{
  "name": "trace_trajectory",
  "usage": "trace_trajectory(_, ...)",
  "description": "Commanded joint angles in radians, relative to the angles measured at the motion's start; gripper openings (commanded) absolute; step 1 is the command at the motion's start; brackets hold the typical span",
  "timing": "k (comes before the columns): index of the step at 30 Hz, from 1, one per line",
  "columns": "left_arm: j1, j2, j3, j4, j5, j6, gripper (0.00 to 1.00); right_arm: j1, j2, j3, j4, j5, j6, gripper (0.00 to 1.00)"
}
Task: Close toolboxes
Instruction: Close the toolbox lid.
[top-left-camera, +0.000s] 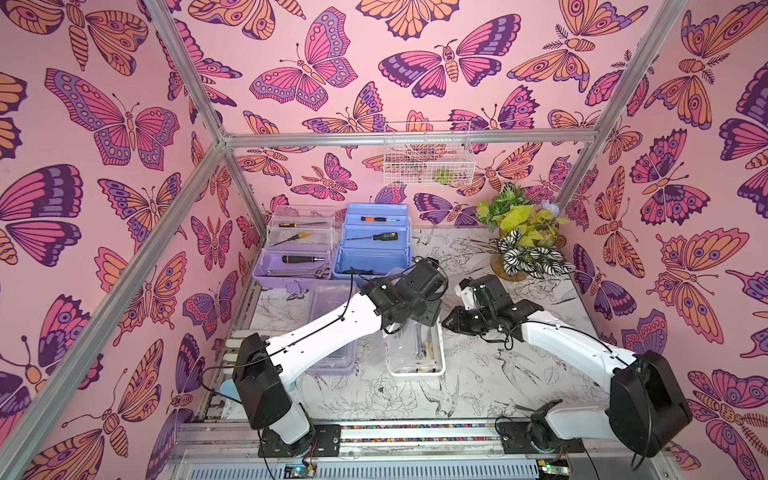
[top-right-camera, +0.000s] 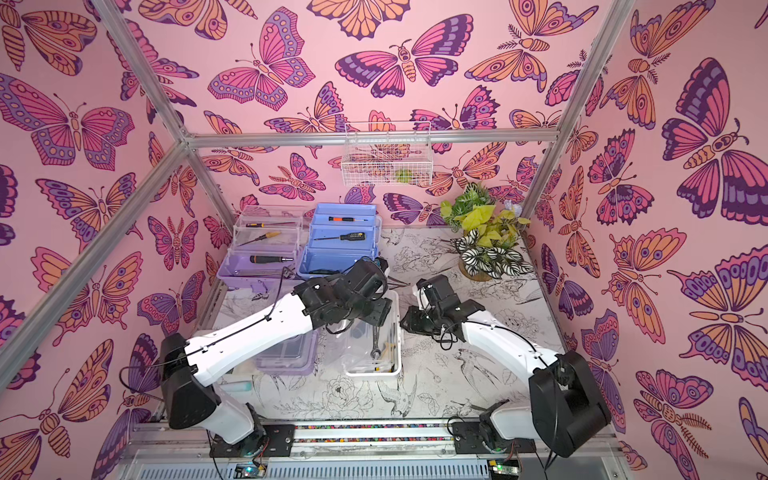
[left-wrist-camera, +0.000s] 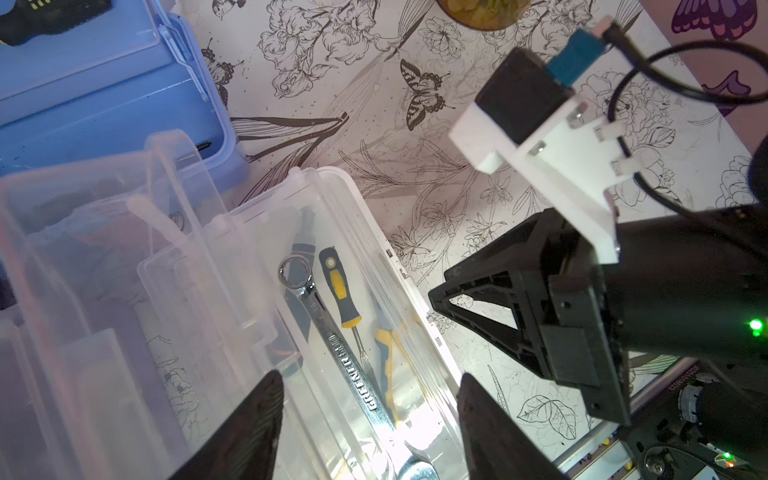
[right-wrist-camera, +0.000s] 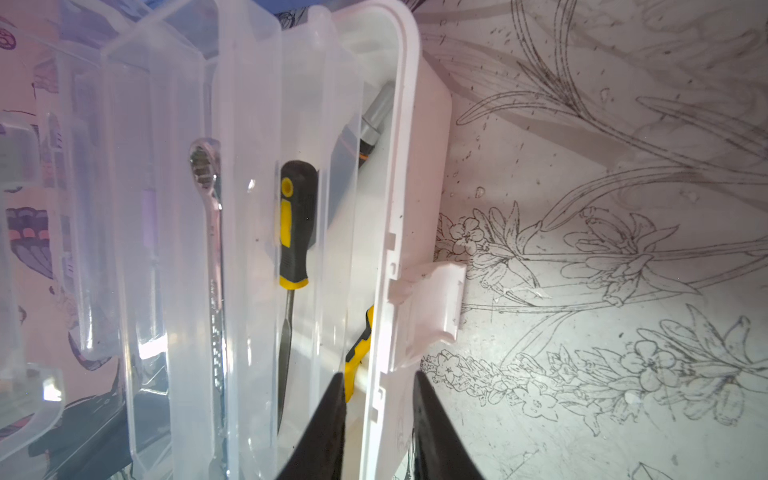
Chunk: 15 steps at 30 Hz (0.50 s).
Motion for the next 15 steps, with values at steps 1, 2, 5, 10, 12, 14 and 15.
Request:
trace_trajectory(1, 0.002, -0.053, -0.03, -0.041, -0.049, -0.02, 0.72, -0.001, 0.005, -0.019, 0.031, -0.029, -0.022, 0.28)
trace_trajectory(2, 0.002, -0.072, -0.043, -0.03, -0.06, -0.021, 0.73, -0.001, 0.011, -0.021, 0.034, -0.033, -0.021, 0.28)
trace_trajectory(5, 0.002, -0.119, -0.07, -0.019, -0.096, -0.028, 0.78, -0.001, 0.015, -0.019, 0.029, -0.026, -0.022, 0.28)
trace_trajectory(10, 0.007, -0.164, -0.103, -0.01, -0.115, -0.041, 0.93, -0.001, 0.006, -0.005, 0.003, -0.005, -0.041, 0.28)
trace_trajectory(12, 0.013, -0.177, -0.121, -0.009, -0.129, -0.048, 0.95, -0.001, -0.003, 0.007, -0.031, 0.016, -0.055, 0.28)
trace_trajectory(14, 0.037, -0.193, -0.159, 0.001, -0.12, -0.065, 0.91, -0.003, -0.016, 0.009, -0.052, 0.031, -0.059, 0.28)
trace_trajectory(15, 0.05, -0.197, -0.18, 0.019, -0.105, -0.071, 0.89, -0.003, -0.02, 0.008, -0.055, 0.031, -0.058, 0.28)
